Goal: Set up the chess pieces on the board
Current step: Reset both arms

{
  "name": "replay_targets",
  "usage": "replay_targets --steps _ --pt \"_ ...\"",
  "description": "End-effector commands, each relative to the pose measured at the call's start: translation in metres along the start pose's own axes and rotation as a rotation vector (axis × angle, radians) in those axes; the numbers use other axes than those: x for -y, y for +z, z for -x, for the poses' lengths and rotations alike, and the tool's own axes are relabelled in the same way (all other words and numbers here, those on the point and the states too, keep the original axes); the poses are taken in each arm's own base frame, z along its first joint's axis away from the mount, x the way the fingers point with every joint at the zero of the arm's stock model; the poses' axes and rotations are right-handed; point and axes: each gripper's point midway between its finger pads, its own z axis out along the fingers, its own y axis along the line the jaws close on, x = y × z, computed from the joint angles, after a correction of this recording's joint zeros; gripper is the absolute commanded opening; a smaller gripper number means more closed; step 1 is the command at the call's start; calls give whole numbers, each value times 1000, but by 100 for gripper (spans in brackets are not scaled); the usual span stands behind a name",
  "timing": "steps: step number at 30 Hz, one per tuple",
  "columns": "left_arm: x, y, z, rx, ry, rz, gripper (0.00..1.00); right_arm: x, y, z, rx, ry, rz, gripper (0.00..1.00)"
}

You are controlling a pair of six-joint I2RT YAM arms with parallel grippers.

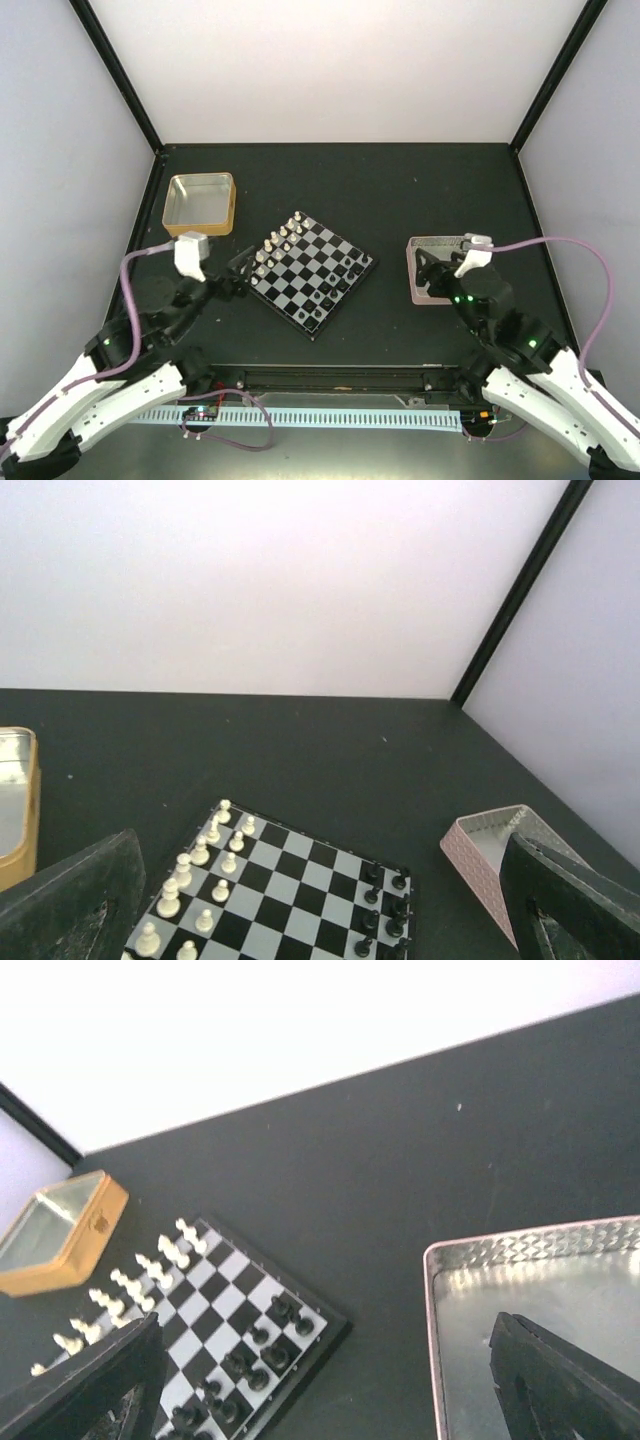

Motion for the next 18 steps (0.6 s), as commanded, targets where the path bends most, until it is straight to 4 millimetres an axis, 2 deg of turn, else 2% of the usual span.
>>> replay_targets --steps 1,9,18 --pt "-26 -38 8 33 20 52 99 19 -29 28 92 -9 -58 89" --pt "-43 -71 31 103 13 86 99 39 -68 58 232 40 -70 90" --pt "-44 -83 43 149 13 68 99 46 -82 66 276 63 -70 90"
